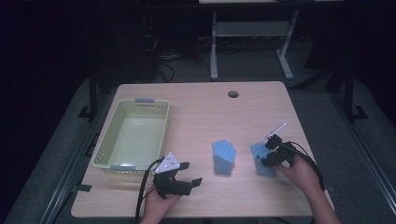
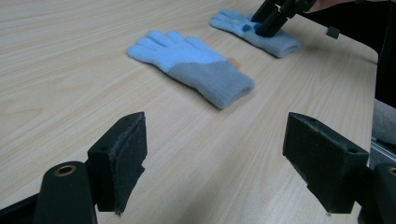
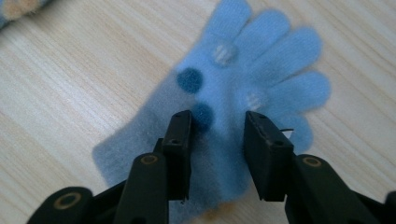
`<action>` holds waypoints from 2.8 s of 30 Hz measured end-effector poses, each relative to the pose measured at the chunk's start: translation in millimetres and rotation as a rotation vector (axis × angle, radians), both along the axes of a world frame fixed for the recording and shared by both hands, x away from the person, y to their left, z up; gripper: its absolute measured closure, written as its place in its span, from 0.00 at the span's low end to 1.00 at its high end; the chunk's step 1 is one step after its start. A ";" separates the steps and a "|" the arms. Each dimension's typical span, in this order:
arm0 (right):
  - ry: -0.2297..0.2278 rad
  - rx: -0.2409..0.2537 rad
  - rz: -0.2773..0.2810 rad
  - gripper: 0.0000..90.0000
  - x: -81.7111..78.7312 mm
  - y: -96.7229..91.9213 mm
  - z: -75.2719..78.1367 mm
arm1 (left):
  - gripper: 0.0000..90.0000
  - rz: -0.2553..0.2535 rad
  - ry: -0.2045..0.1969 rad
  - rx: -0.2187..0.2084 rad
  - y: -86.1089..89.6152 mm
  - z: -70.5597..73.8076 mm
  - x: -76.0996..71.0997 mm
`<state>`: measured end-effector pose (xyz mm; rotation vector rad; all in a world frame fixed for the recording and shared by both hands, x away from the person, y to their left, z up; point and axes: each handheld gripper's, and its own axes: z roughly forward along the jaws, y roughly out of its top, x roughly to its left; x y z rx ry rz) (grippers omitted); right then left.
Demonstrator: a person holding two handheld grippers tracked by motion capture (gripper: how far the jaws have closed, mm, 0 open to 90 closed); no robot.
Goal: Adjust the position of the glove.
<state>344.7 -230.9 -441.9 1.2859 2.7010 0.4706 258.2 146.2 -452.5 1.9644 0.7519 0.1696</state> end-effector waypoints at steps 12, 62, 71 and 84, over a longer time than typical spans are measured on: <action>0.004 0.004 -0.011 0.81 1.5 -0.4 0.4 | 0.24 -0.003 0.006 0.006 -2.1 -1.9 -0.7; -0.069 0.146 0.091 0.91 1.0 69.8 57.0 | 0.24 0.011 -0.003 -0.014 2.0 2.3 -2.8; -0.055 0.156 0.138 0.90 5.9 93.8 51.0 | 0.24 0.013 -0.006 -0.015 3.0 3.8 -3.0; -0.035 0.157 0.161 0.90 7.2 116.9 42.7 | 0.24 0.013 -0.013 -0.021 3.0 4.4 -3.6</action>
